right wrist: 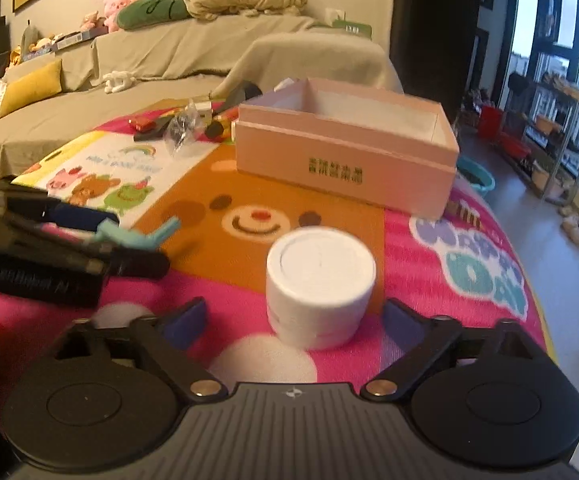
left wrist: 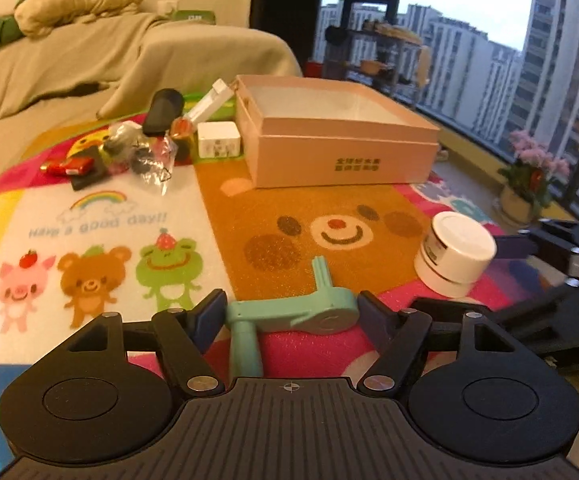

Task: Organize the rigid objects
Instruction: 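Lower the jar and green part into the pink box and open both tools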

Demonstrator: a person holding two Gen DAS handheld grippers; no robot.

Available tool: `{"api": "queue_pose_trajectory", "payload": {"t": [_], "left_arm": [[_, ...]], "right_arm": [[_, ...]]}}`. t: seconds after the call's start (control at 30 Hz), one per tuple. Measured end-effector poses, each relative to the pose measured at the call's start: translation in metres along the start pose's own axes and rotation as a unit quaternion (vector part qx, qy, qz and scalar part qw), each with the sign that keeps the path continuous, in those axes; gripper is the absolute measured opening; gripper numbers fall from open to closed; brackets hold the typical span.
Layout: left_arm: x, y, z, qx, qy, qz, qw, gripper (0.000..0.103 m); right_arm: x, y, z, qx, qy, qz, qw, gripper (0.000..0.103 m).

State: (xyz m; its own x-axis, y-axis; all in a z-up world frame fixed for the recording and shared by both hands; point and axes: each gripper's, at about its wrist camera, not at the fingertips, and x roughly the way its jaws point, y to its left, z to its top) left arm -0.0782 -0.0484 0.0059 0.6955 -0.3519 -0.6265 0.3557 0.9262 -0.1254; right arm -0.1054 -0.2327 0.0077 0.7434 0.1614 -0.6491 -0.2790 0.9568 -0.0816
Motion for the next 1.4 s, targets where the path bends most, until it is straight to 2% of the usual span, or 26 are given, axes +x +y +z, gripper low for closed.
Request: {"api": "queue_pose_trajectory", "payload": {"t": [0.07, 0.1, 0.13, 0.2, 0.3, 0.43, 0.57, 0.63, 0.7, 0.83, 1.0, 1.03, 1.07, 1.13, 1.23, 1.3, 1.4], "left_arm": [[-0.002, 0.003, -0.004, 0.014, -0.002, -0.009, 0.9999, 0.077], [-0.005, 0.003, -0.005, 0.023, -0.003, -0.009, 0.9997, 0.076], [-0.008, 0.003, -0.006, 0.029, -0.003, -0.012, 0.9995, 0.076], [-0.011, 0.007, -0.003, 0.025, -0.004, -0.022, 0.9994, 0.076], [-0.015, 0.014, 0.016, 0.008, -0.015, -0.048, 0.9987, 0.076], [-0.011, 0.014, 0.077, 0.017, -0.065, -0.074, 0.995, 0.076], [0.022, 0.014, 0.152, -0.011, -0.122, -0.121, 0.985, 0.077], [0.049, 0.02, 0.178, -0.04, -0.117, -0.135, 0.9831, 0.077], [0.067, 0.031, 0.19, -0.068, -0.118, -0.129, 0.9824, 0.074], [0.062, 0.058, 0.181, -0.067, -0.144, -0.134, 0.9782, 0.074], [0.044, 0.101, 0.151, -0.081, -0.146, -0.108, 0.98, 0.074], [0.04, 0.109, 0.144, -0.083, -0.146, -0.098, 0.981, 0.074], [0.036, 0.117, 0.137, -0.087, -0.145, -0.082, 0.9822, 0.074], [0.032, 0.13, 0.126, -0.093, -0.134, -0.053, 0.9852, 0.074], [0.039, 0.145, 0.115, -0.094, -0.097, -0.014, 0.9907, 0.074], [0.047, 0.15, 0.112, -0.097, -0.082, -0.011, 0.9918, 0.074], [0.055, 0.147, 0.115, -0.099, -0.076, -0.028, 0.9919, 0.074]], "right_arm": [[0.002, 0.0, 0.004, -0.007, -0.001, 0.001, 1.0, 0.073], [0.004, -0.001, 0.006, -0.009, -0.001, -0.004, 1.0, 0.067], [0.004, -0.001, 0.009, -0.014, 0.001, -0.008, 1.0, 0.055], [0.004, -0.006, 0.016, -0.017, 0.009, 0.0, 1.0, 0.055], [-0.006, -0.014, 0.026, -0.01, -0.001, 0.005, 1.0, 0.055], [-0.023, -0.028, 0.046, -0.017, -0.033, -0.013, 0.999, 0.055], [-0.029, -0.042, 0.074, -0.027, -0.066, -0.047, 0.996, 0.055], [-0.023, -0.047, 0.088, -0.03, -0.074, -0.065, 0.995, 0.055], [-0.015, -0.05, 0.098, -0.034, -0.074, -0.08, 0.993, 0.055], [0.002, -0.058, 0.111, -0.031, -0.069, -0.083, 0.994, 0.055], [0.043, -0.058, 0.137, -0.028, -0.071, -0.081, 0.994, 0.055], [0.052, -0.058, 0.144, -0.026, -0.073, -0.078, 0.994, 0.057], [0.061, -0.058, 0.15, -0.022, -0.07, -0.075, 0.995, 0.066], [0.073, -0.057, 0.157, -0.011, -0.06, -0.07, 0.996, 0.077], [0.077, -0.05, 0.152, -0.01, -0.06, -0.057, 0.997, 0.078], [0.075, -0.042, 0.144, -0.019, -0.066, -0.06, 0.996, 0.078], [0.062, -0.03, 0.127, -0.033, -0.08, -0.059, 0.994, 0.078]]}}
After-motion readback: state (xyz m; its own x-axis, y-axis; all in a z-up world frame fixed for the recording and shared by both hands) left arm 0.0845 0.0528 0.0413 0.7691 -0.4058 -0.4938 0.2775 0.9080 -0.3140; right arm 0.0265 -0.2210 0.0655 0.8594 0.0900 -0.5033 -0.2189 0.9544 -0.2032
